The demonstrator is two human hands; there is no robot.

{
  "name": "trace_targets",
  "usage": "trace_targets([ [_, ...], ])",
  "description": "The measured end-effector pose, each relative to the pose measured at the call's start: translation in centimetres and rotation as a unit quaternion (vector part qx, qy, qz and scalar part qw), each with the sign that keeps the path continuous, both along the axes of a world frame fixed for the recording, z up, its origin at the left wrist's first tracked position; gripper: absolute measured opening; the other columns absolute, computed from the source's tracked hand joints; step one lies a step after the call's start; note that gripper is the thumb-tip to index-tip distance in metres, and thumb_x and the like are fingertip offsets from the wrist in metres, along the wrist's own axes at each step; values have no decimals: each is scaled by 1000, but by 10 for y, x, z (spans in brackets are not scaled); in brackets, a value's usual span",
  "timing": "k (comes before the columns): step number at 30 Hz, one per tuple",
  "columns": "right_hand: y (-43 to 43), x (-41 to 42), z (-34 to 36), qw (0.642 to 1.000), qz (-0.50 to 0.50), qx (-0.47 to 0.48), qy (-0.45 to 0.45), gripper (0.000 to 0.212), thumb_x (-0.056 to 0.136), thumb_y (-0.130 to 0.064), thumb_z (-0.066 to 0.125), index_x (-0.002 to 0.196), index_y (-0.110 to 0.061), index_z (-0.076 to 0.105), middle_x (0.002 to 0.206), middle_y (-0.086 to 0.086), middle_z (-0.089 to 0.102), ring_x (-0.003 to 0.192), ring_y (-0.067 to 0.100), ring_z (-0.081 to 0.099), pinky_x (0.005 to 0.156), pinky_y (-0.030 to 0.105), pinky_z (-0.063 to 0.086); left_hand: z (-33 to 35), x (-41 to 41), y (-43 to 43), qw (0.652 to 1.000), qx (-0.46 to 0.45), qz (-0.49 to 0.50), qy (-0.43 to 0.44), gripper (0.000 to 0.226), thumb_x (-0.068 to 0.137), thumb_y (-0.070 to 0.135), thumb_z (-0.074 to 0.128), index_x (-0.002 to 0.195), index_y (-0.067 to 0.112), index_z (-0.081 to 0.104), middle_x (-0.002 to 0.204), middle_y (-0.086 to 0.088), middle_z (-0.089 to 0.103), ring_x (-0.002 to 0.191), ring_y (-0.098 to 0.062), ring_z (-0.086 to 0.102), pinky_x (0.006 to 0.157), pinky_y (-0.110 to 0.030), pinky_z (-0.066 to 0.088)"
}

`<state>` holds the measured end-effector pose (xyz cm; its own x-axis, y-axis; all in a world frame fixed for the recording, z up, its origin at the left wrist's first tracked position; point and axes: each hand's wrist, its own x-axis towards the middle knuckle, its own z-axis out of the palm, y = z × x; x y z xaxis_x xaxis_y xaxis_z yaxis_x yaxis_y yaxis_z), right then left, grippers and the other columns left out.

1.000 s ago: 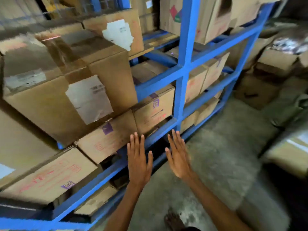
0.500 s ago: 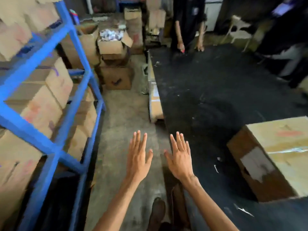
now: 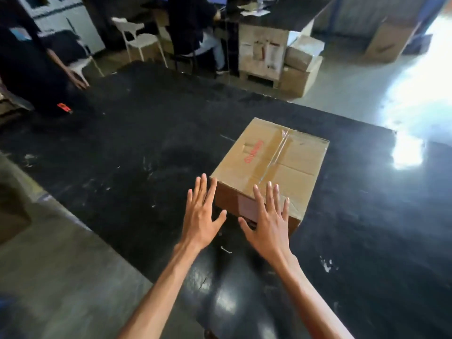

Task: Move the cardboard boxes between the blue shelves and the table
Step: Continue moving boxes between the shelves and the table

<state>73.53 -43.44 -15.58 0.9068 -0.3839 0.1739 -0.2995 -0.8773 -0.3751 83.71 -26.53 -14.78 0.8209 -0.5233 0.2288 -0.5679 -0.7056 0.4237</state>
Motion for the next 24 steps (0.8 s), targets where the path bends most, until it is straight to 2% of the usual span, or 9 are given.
trace_targets([
  [4,-38,-1,-11,996,-70,-10,52,108,78,-68,65,164,-26,13,170,16,1,157,34,-10,123,62,-1,-6,38,-39,995,71,-65,11,114,81,45,78,162,23,2,169,-8,-9,156,-24,-11,126,-49,2],
  [8,-61,10,-24,989,-113,-25,97,119,68,-76,69,163,-28,16,169,22,5,155,43,-5,118,72,-2,-17,75,-63,982,156,-103,18,132,69,61,82,160,32,-9,167,-12,-15,155,-28,-15,126,-56,2],
  [11,-69,17,-33,983,-137,-28,123,120,67,-79,68,163,-31,14,169,21,-1,155,44,-11,114,77,-3,-26,95,-72,971,206,-120,32,137,63,69,82,158,38,-12,166,-12,-20,154,-29,-19,125,-57,-1],
  [12,-69,18,-35,983,-138,-27,120,121,66,-76,71,163,-32,15,170,20,-2,155,44,-11,114,76,3,-29,99,-73,970,207,-122,33,137,62,70,82,159,39,-10,166,-11,-21,154,-29,-19,125,-58,1],
  [14,-70,18,-39,985,-138,-23,97,123,62,-69,81,162,-30,21,170,21,4,155,45,-4,112,73,27,-36,103,-73,975,186,-119,27,134,62,67,83,160,40,-4,168,-10,-17,155,-29,-15,124,-60,9],
  [16,-72,19,-44,988,-136,-26,72,124,57,-61,89,160,-29,27,169,21,11,155,46,5,103,64,47,-42,102,-73,982,151,-108,11,128,63,62,83,161,39,4,170,-9,-10,156,-30,-8,121,-59,18],
  [20,-80,16,-47,991,-126,-26,48,122,57,-57,91,159,-32,29,169,17,14,156,42,9,99,55,54,-47,93,-77,990,115,-86,-6,125,63,55,85,161,37,11,171,-8,-2,157,-28,0,112,-54,34],
  [24,-93,6,-43,996,-89,16,1,114,58,-55,90,156,-44,32,172,2,10,159,25,3,90,44,60,-48,75,-70,992,111,-59,-16,123,64,60,85,161,37,15,170,-11,5,157,-30,8,98,-49,44],
])
